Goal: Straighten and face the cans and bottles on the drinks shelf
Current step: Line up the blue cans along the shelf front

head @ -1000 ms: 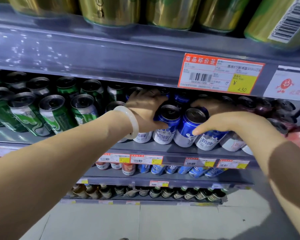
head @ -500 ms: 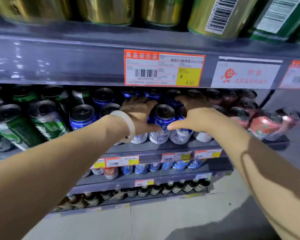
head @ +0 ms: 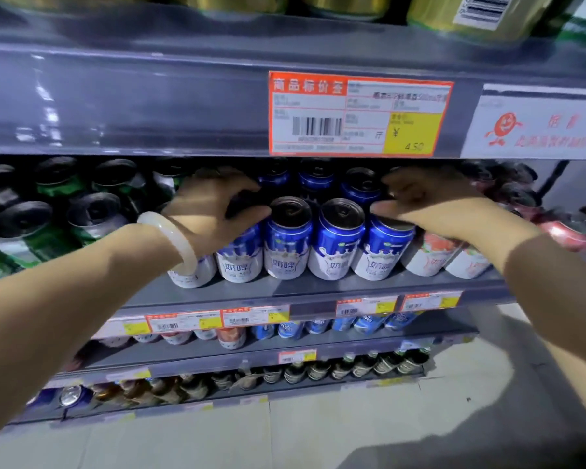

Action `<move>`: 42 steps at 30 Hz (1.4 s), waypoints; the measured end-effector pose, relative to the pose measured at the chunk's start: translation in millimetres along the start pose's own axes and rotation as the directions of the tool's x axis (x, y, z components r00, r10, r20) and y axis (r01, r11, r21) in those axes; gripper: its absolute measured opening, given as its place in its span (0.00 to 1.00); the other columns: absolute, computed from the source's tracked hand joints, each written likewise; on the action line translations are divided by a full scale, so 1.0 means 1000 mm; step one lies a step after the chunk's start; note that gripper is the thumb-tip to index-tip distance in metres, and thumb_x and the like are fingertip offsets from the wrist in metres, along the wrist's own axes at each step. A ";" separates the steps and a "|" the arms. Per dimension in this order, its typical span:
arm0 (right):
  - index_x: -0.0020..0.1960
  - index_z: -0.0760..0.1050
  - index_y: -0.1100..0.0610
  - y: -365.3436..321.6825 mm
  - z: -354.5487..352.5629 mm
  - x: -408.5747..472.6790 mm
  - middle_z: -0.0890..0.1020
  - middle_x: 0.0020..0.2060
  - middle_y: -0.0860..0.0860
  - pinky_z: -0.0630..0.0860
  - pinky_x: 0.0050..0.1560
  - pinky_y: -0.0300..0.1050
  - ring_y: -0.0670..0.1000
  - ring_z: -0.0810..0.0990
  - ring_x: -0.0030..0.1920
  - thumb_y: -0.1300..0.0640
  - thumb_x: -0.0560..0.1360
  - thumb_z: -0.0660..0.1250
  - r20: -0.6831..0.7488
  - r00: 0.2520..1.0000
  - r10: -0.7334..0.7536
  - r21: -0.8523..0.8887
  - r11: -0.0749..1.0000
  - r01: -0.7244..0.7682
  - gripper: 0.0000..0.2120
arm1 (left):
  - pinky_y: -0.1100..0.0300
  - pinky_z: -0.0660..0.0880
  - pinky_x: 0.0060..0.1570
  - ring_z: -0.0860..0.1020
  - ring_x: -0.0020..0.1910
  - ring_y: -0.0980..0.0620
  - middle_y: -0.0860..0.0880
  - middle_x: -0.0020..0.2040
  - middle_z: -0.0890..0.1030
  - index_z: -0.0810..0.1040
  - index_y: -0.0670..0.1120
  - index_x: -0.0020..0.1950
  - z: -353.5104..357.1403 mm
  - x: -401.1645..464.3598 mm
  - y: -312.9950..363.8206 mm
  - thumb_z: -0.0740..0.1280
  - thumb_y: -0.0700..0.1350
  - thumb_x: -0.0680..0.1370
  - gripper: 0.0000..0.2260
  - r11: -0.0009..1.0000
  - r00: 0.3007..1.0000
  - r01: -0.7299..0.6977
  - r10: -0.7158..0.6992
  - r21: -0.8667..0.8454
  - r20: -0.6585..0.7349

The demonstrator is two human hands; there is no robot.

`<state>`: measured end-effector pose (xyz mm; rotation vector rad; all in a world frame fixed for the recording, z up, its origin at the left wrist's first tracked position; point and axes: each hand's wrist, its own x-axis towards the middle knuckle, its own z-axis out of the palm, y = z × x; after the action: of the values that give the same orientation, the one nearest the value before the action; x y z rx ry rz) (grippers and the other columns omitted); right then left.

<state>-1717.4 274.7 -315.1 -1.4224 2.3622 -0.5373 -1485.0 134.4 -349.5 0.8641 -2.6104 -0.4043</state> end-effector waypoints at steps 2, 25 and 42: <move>0.60 0.76 0.55 -0.010 0.009 0.007 0.80 0.55 0.52 0.65 0.51 0.32 0.47 0.75 0.50 0.51 0.70 0.72 -0.098 0.995 -0.027 0.086 0.996 0.036 0.21 | 0.60 0.68 0.52 0.78 0.53 0.42 0.41 0.54 0.81 0.79 0.42 0.57 -0.008 -0.001 -0.013 0.65 0.60 0.71 0.25 0.995 0.993 0.101 -0.100 0.013 -0.059; 0.64 0.71 0.53 -0.050 0.050 0.088 0.76 0.60 0.53 0.69 0.55 0.44 0.53 0.74 0.57 0.56 0.62 0.78 0.064 0.970 -0.235 -0.192 0.951 0.243 0.32 | 0.59 0.69 0.61 0.75 0.60 0.48 0.48 0.60 0.78 0.74 0.48 0.63 -0.013 0.036 -0.071 0.76 0.47 0.67 0.25 0.973 0.970 0.202 -0.184 -0.111 0.159; 0.73 0.59 0.51 -0.083 0.073 0.106 0.67 0.70 0.52 0.66 0.68 0.48 0.54 0.67 0.69 0.57 0.65 0.77 0.118 0.969 -0.216 0.066 0.976 0.209 0.42 | 0.60 0.62 0.64 0.67 0.69 0.48 0.48 0.71 0.68 0.63 0.52 0.72 -0.032 0.032 -0.086 0.75 0.48 0.68 0.36 0.945 0.933 0.318 -0.297 -0.076 0.205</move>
<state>-1667.4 134.2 -348.0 -1.6453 2.0975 -0.5449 -1451.0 43.1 -344.9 1.2583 -2.5938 -0.7411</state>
